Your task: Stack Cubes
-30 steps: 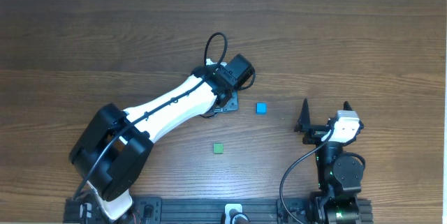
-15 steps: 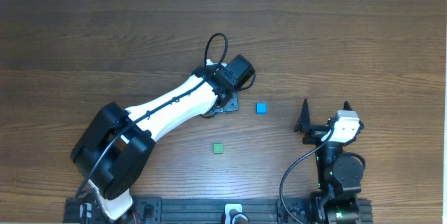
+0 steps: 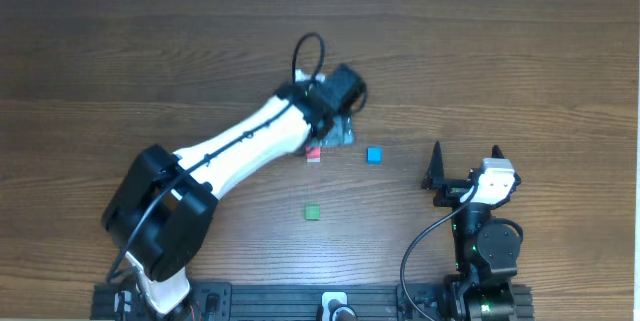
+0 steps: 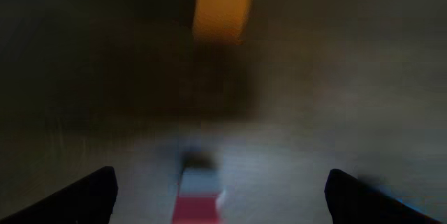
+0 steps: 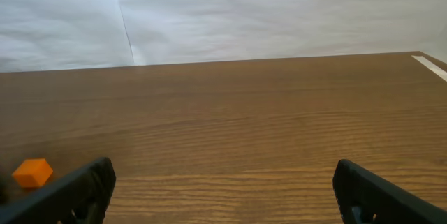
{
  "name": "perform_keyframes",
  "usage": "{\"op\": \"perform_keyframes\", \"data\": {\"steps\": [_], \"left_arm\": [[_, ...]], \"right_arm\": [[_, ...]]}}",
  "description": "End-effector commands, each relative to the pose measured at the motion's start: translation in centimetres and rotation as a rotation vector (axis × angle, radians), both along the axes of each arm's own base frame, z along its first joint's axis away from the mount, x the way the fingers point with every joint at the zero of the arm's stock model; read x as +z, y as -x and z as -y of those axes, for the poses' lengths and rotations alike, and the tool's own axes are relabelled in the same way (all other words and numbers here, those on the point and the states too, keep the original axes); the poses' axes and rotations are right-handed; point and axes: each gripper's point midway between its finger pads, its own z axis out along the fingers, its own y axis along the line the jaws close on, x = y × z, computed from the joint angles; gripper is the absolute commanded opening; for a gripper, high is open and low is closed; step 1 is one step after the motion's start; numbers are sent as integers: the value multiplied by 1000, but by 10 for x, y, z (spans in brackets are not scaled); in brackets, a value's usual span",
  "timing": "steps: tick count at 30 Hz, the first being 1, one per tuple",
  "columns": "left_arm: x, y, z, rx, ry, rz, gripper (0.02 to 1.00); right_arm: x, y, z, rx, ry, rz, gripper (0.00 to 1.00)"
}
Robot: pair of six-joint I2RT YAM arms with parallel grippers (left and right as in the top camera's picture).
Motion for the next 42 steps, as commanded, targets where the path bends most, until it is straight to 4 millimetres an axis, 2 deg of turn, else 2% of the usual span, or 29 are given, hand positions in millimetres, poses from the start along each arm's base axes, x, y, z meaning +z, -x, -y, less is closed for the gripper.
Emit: {"op": "perform_keyframes", "data": {"steps": [1, 4, 6, 13, 16, 37, 42], "left_arm": [[38, -73, -7, 27, 18, 124, 934], [30, -93, -11, 41, 4, 116, 906], [20, -98, -13, 43, -9, 104, 882], [-14, -98, -17, 23, -52, 46, 842], [-27, -93, -12, -8, -42, 6, 831], [-52, -84, 0, -82, -35, -50, 779], [-58, -82, -1, -83, -41, -65, 739]], "right_arm": [[-2, 0, 1, -1, 1, 0, 993], [-2, 0, 1, -2, 1, 0, 993], [-2, 0, 1, -1, 1, 0, 993], [-2, 0, 1, -1, 1, 0, 993], [-2, 0, 1, -2, 1, -1, 991], [-2, 0, 1, -2, 1, -1, 991], [-2, 0, 1, -2, 1, -1, 991]]}}
